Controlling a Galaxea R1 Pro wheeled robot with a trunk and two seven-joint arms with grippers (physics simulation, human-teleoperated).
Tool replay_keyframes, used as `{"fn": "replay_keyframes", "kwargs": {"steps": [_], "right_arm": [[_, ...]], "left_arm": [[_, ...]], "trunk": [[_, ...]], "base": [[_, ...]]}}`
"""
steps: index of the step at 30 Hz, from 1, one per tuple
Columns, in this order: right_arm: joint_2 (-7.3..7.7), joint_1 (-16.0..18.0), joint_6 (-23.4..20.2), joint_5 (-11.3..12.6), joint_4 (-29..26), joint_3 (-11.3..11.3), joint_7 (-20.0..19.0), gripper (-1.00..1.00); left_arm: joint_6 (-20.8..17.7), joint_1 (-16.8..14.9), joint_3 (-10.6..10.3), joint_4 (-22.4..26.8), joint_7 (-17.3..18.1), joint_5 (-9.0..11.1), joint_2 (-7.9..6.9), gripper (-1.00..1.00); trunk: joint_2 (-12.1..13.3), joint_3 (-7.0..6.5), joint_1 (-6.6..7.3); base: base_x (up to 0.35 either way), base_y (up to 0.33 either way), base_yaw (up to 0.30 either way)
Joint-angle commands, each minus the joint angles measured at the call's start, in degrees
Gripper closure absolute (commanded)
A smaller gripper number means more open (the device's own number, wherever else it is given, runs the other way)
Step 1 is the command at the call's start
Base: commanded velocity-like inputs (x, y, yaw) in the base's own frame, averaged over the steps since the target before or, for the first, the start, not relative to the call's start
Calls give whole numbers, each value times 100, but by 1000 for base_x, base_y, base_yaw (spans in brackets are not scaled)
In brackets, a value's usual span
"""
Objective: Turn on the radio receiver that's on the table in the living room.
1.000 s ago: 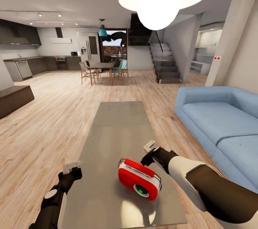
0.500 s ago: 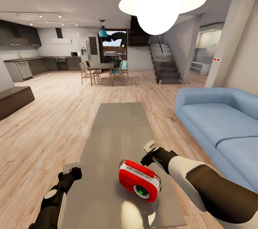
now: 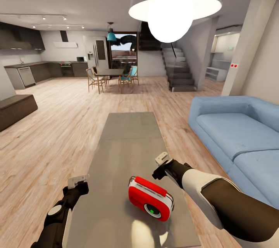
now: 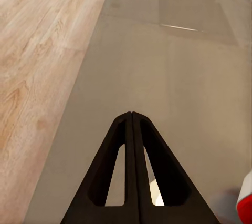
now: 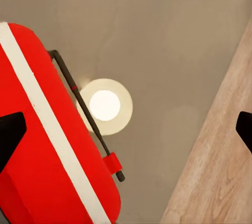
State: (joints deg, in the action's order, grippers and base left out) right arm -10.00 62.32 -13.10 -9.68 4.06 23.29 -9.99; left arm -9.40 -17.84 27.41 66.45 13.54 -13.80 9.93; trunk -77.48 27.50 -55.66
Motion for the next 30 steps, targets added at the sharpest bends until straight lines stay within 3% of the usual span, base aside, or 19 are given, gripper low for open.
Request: {"fn": "replay_keyframes", "kwargs": {"steps": [1,17,30], "right_arm": [[0,0,0,0,1,0,2,-100],[0,0,14,-3,2,0,-3,-100],[0,0,17,-5,0,0,2,-100]], "left_arm": [[0,0,0,0,0,0,0,100],[0,0,-1,0,6,2,-16,100],[0,0,-8,-51,9,8,-59,100]], "trunk": [[42,-18,23],[683,-306,374],[1205,-539,660]], "base": [[0,0,0],[-6,0,0],[-306,0,0]]}}
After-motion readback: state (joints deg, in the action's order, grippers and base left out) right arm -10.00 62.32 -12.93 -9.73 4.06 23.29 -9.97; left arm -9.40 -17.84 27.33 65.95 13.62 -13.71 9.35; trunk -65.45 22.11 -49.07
